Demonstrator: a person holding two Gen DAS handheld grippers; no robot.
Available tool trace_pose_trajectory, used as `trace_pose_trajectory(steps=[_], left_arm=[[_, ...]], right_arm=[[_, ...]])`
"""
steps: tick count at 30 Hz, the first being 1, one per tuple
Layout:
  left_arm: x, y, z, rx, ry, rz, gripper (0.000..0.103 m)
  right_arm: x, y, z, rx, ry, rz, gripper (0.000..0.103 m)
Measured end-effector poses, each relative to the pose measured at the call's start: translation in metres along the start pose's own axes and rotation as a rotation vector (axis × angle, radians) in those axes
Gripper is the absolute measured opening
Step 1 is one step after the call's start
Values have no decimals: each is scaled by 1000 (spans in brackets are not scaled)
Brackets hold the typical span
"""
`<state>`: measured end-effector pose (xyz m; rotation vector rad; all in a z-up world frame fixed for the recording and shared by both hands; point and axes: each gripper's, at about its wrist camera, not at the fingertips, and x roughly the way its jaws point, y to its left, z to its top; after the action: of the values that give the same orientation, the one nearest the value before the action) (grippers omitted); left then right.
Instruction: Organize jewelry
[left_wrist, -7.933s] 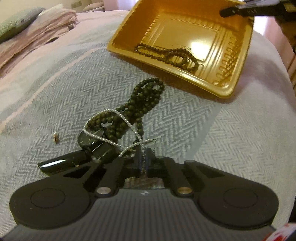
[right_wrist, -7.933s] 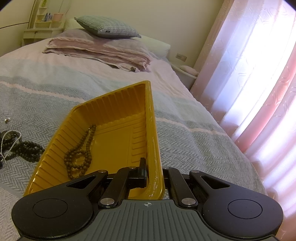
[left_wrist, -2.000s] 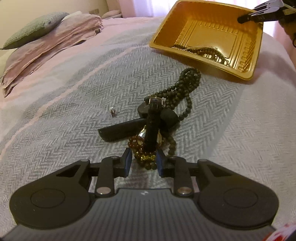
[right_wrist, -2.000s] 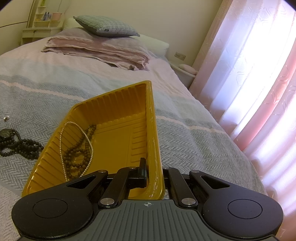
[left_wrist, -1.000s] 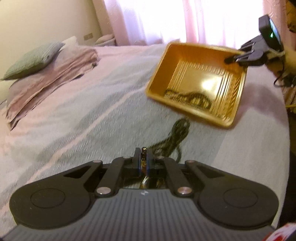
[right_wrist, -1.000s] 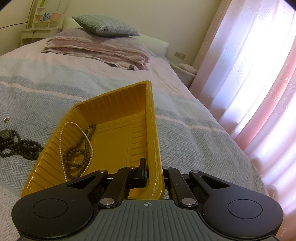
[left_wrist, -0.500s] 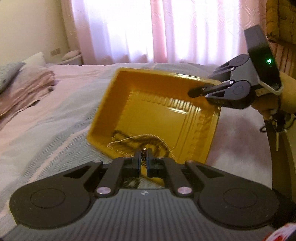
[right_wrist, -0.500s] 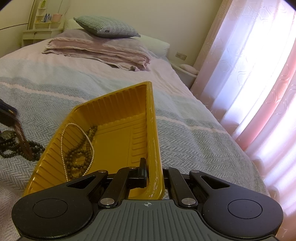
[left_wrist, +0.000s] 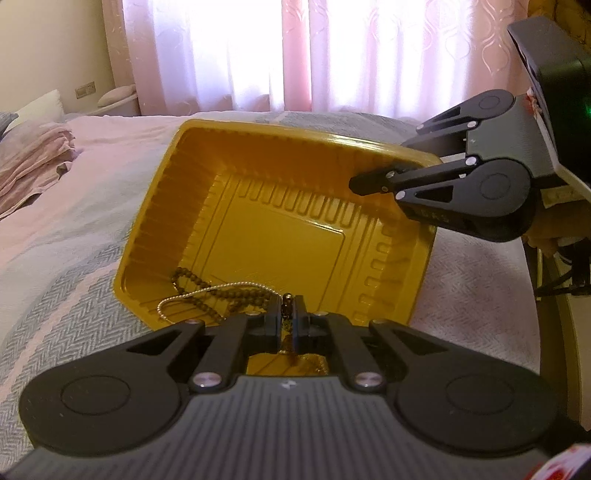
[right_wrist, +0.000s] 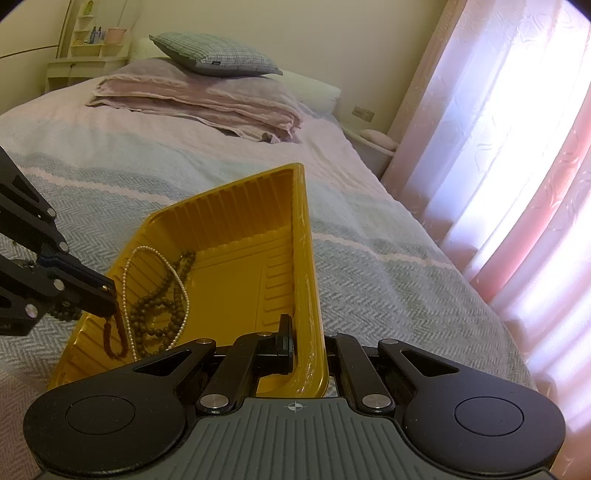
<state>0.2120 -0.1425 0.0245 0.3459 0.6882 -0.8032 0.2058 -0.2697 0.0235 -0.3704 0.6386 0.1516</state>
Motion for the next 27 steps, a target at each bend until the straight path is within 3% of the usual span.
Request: trace_pose_trajectory(steps=[4, 12, 18, 27], left_arm=[[1, 4, 3, -22, -14, -2, 17], [-30, 22, -6, -62, -49, 50, 19], [-76, 56, -35, -131, -63, 170, 22], [-133, 106, -106, -231, 3, 358, 25]], right_arm=[[0, 0, 0, 0, 0, 1, 4], [-1, -1, 0, 5, -2, 2, 4], [-1, -1, 0, 7, -2, 2, 4], [0, -2, -3, 6, 5, 0, 4]])
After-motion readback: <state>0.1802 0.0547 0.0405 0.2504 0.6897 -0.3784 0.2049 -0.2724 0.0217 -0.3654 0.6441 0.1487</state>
